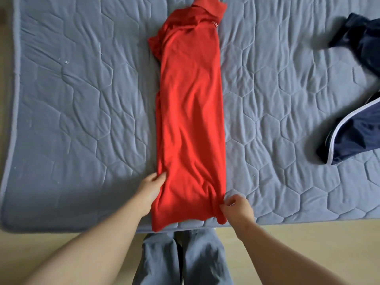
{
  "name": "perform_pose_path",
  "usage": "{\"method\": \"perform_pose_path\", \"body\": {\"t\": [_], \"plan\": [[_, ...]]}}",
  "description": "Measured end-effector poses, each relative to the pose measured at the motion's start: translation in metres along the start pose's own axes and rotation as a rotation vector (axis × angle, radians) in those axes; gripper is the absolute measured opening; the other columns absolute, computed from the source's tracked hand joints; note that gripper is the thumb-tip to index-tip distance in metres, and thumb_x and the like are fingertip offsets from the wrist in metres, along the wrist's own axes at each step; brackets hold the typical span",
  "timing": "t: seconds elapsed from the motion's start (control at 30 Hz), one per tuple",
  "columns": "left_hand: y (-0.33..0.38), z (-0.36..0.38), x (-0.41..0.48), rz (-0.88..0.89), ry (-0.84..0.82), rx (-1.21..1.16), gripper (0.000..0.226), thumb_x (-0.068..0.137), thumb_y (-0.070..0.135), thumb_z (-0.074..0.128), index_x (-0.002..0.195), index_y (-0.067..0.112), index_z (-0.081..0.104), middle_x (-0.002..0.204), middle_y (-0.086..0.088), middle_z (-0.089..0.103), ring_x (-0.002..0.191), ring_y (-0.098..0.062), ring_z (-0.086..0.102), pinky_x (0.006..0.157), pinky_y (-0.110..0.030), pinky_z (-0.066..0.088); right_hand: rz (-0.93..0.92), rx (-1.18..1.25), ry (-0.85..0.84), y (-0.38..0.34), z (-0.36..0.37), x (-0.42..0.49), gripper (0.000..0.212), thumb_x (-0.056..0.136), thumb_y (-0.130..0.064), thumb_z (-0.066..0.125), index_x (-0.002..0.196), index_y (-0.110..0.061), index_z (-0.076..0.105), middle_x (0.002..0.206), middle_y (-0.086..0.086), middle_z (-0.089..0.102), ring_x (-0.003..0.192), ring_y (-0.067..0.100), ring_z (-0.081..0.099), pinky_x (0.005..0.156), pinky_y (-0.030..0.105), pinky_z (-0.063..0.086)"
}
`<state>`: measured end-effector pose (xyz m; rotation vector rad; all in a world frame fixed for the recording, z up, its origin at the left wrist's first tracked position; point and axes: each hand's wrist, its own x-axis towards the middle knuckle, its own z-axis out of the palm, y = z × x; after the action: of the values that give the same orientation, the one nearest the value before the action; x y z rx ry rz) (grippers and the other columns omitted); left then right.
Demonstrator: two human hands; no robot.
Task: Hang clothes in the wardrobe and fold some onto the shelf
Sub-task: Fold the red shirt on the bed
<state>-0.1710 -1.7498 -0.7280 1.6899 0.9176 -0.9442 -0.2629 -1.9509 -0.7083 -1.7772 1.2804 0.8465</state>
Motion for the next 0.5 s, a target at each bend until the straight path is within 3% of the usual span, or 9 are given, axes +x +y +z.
{"method": "perform_pose_path", "body": {"t": [0.03,0.13,0.17,0.27,0.37,0.43,0.5], "plan": [[-0.003,-0.001,-0.002,-0.014,-0.075,0.103,0.042,0.090,0.033,0.058,0.126,0.011,0.055,0.119,-0.007,0.062,0.096,-0.016,0.061,0.086,-0.027,0.047,-0.002,0.064,0.017,0.001,0.000,0.000,0.015,0.079,-0.016,0.062,0.075,-0.023,0.050,0.078,-0.001,0.058,0.063,0.010,0.055,0.053,0.011,0.043],[-0.006,-0.003,-0.004,-0.034,-0.179,0.236,0.036,0.089,0.035,0.058,0.117,0.012,0.061,0.106,-0.003,0.067,0.091,-0.013,0.062,0.081,-0.024,0.045,-0.022,0.297,-0.012,-0.007,0.001,0.002,0.028,0.080,-0.030,0.069,0.096,-0.020,0.048,0.091,-0.001,0.056,0.085,0.017,0.057,0.081,0.031,0.049],[-0.006,-0.004,-0.003,-0.028,-0.164,0.216,0.031,0.089,0.035,0.059,0.111,0.013,0.063,0.098,-0.001,0.068,0.087,-0.012,0.062,0.079,-0.024,0.046,-0.038,0.276,-0.055,-0.011,0.001,0.003,0.029,0.081,-0.029,0.069,0.097,-0.018,0.048,0.089,-0.002,0.055,0.085,0.017,0.056,0.083,0.034,0.048],[-0.012,-0.006,-0.004,0.025,-0.033,0.110,0.016,0.088,0.029,0.061,0.093,0.015,0.067,0.080,0.002,0.068,0.073,-0.012,0.063,0.068,-0.025,0.050,-0.082,0.071,-0.115,-0.010,0.001,0.007,0.015,0.085,-0.016,0.063,0.095,-0.008,0.056,0.082,0.003,0.055,0.080,0.020,0.052,0.075,0.031,0.042],[-0.023,-0.009,-0.008,0.082,0.064,0.158,0.006,0.088,0.022,0.062,0.090,0.016,0.063,0.088,-0.004,0.069,0.077,-0.019,0.064,0.075,-0.032,0.052,-0.050,0.023,-0.118,0.001,0.002,0.003,0.014,0.086,-0.012,0.060,0.099,-0.006,0.060,0.082,0.004,0.057,0.082,0.023,0.053,0.073,0.029,0.041],[-0.026,-0.007,-0.011,0.118,0.076,0.164,0.020,0.086,0.014,0.064,0.103,0.020,0.054,0.100,-0.003,0.064,0.085,-0.018,0.061,0.080,-0.032,0.049,-0.030,-0.006,-0.126,0.002,0.004,-0.001,0.012,0.083,-0.010,0.061,0.094,-0.010,0.058,0.083,0.004,0.057,0.081,0.022,0.055,0.072,0.028,0.042],[-0.024,-0.004,-0.013,0.126,0.111,0.054,0.041,0.080,0.009,0.070,0.110,0.022,0.045,0.097,0.002,0.058,0.083,-0.013,0.057,0.078,-0.028,0.044,-0.034,0.069,-0.085,-0.005,0.006,0.000,0.015,0.079,-0.013,0.064,0.088,-0.016,0.052,0.079,0.000,0.057,0.071,0.015,0.054,0.069,0.027,0.040]]}}
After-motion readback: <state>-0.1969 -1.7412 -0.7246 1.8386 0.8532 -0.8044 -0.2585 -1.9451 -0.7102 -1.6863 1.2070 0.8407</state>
